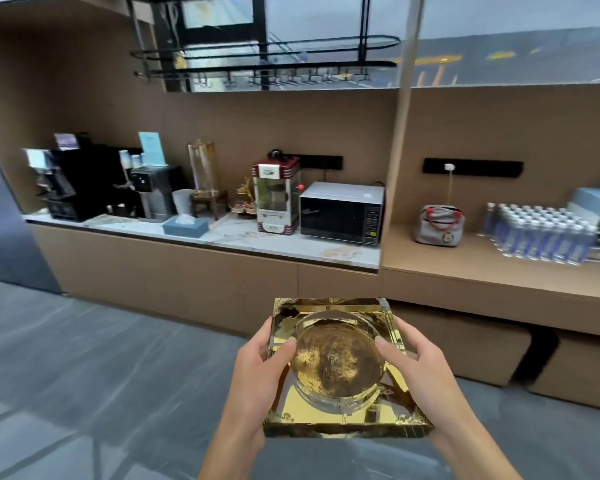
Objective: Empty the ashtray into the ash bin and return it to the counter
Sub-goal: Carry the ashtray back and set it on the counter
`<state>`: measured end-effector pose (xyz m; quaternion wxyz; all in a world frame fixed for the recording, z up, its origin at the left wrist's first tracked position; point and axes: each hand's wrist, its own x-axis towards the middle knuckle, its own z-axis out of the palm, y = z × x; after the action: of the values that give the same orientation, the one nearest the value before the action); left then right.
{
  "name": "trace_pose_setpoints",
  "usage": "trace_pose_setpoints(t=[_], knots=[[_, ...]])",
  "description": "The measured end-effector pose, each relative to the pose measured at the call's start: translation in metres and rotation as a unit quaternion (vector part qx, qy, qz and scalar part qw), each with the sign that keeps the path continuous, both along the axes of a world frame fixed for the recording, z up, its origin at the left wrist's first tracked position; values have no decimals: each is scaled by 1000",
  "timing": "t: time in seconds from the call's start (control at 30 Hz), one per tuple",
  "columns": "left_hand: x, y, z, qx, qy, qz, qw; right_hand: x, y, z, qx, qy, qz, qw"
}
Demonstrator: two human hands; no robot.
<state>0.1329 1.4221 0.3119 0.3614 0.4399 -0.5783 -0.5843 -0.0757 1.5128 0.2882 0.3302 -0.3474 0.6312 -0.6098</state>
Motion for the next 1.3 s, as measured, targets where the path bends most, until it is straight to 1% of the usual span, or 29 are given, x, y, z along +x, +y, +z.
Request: trace_pose_setpoints(t=[0.2, 0.27, 0.43, 0.57, 0.77, 0.87, 1.03, 1.3], knots=[[9, -85, -12, -19, -13, 48, 999, 2, -105, -11, 11, -19, 44, 999], [6, -119, -15, -25, -3, 69, 997, -1, -145, -14, 13, -28, 57, 998], [-10, -219, -17, -8, 14, 99, 995, -21, -257, -17, 12, -35, 84, 996], [-28, -299, -6, -17, 25, 118, 993, -34, -342, -3, 5, -28, 90, 996], [-39, -398, 7, -23, 19, 126, 992, -47, -447, 15, -12, -32, 100, 994], [-40, -437, 10, -7, 27, 124, 992, -49, -487, 14, -7, -47, 104, 993], [-40, -504, 3, -14, 27, 114, 993, -47, -558, 10, -4, -38, 113, 993], [-30, -646, -14, -28, 36, 97, 994, -37, -697, -3, 25, -73, 106, 991]])
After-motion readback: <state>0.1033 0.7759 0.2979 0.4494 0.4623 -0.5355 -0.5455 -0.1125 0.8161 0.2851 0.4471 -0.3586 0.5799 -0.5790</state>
